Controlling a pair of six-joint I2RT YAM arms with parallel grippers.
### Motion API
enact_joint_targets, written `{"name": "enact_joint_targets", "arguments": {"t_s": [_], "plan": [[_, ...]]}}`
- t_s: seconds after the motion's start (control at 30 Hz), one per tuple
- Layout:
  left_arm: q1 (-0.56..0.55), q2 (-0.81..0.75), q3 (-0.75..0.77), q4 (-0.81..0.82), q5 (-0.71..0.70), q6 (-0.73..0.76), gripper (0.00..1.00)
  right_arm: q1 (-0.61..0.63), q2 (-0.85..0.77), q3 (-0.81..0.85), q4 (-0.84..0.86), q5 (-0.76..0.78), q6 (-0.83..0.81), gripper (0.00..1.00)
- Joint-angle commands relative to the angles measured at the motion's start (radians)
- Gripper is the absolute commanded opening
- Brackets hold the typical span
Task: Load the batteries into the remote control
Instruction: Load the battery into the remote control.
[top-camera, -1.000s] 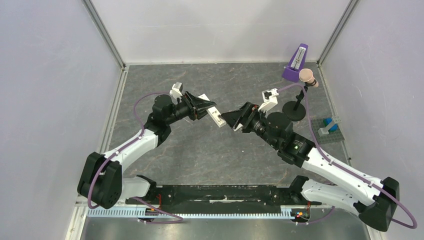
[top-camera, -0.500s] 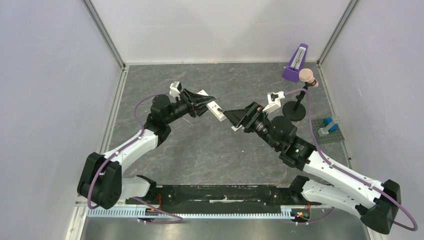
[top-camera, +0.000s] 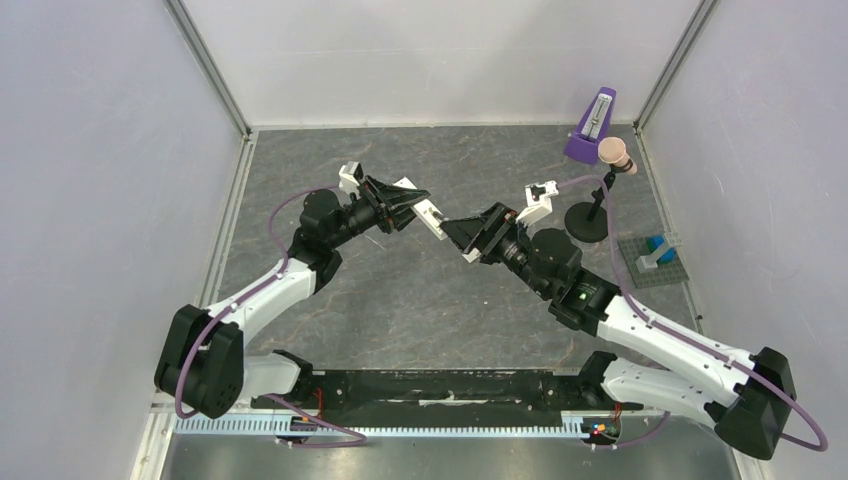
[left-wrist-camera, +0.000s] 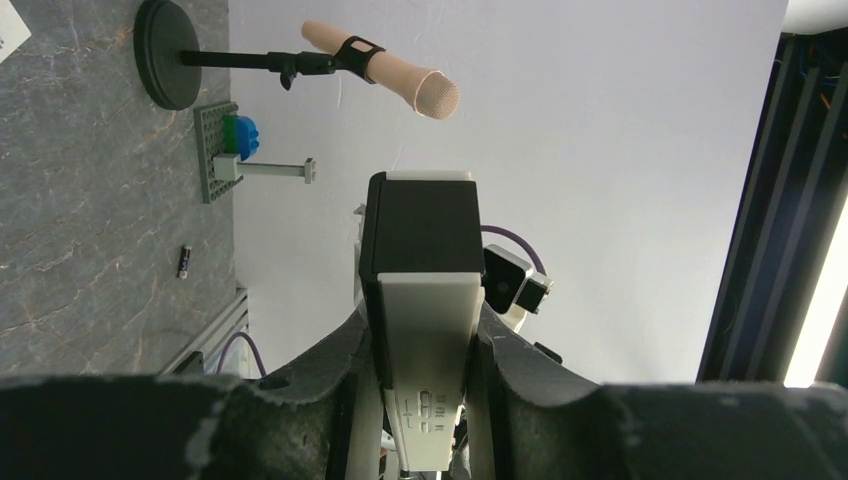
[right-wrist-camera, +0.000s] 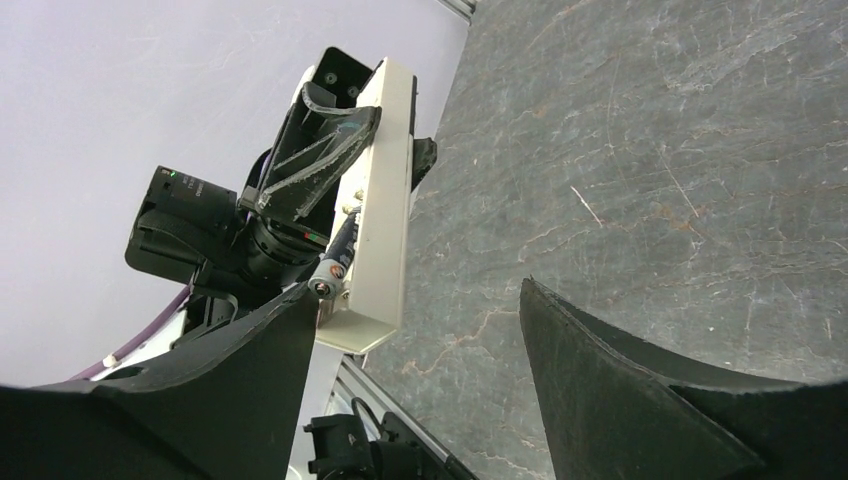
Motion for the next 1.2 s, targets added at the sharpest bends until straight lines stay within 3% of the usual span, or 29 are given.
{"name": "enact_joint_targets", "arguments": {"t_s": [0.0,0.37,0.53,1.17], "plan": [[0.006,-0.034,-0.002,0.034,0.011,-0.016,0.02,0.001,0.021,0.018,0.070,-0.015,-0.027,0.77],[0.005,-0.018,0.003,0.024,0.007,0.003,0.02,0.001,-0.045,-0.001,0.098,-0.025,-0.042,0.83],[0.005,-0.020,0.002,0.022,0.010,0.006,0.02,-0.005,-0.071,-0.022,0.079,0.009,0.021,0.69],[0.004,-0.051,-0.006,-0.001,0.016,0.022,0.02,-0.030,0.013,-0.015,0.098,-0.043,0.074,0.56]]}}
